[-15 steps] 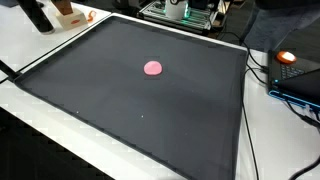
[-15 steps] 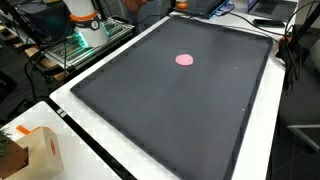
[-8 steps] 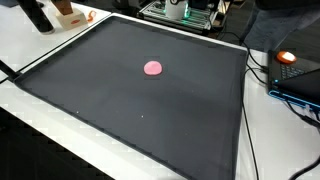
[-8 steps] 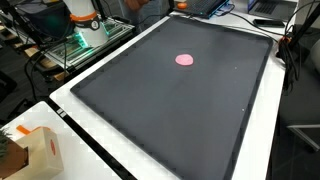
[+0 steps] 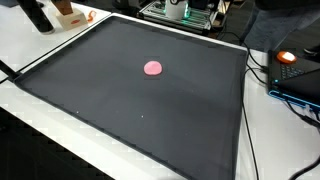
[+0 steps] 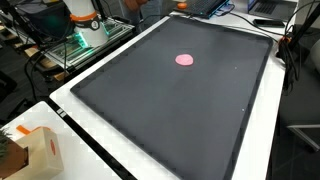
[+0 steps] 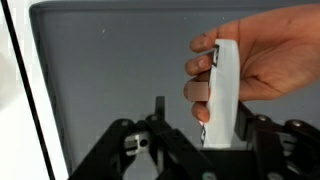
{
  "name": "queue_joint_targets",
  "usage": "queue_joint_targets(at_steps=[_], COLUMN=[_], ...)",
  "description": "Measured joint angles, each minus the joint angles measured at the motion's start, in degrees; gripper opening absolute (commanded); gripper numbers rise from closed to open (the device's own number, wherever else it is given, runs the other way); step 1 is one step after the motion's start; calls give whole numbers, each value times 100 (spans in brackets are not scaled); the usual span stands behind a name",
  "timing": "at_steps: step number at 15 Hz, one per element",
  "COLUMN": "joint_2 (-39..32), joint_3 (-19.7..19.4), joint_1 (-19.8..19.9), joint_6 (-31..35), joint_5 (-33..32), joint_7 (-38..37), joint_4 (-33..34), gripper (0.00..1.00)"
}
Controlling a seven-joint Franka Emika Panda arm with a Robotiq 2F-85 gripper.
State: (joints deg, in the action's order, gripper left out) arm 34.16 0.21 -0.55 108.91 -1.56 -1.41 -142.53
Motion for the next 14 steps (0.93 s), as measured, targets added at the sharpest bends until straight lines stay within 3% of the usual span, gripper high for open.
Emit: queue_joint_targets(at_steps=[3, 5, 14], joint_2=[0, 0, 0], joint_3=[0, 0, 0], joint_1=[0, 0, 0], joint_6=[0, 0, 0], joint_5=[0, 0, 0], joint_7=[0, 0, 0], joint_4=[-1, -1, -1], gripper=[11, 0, 4])
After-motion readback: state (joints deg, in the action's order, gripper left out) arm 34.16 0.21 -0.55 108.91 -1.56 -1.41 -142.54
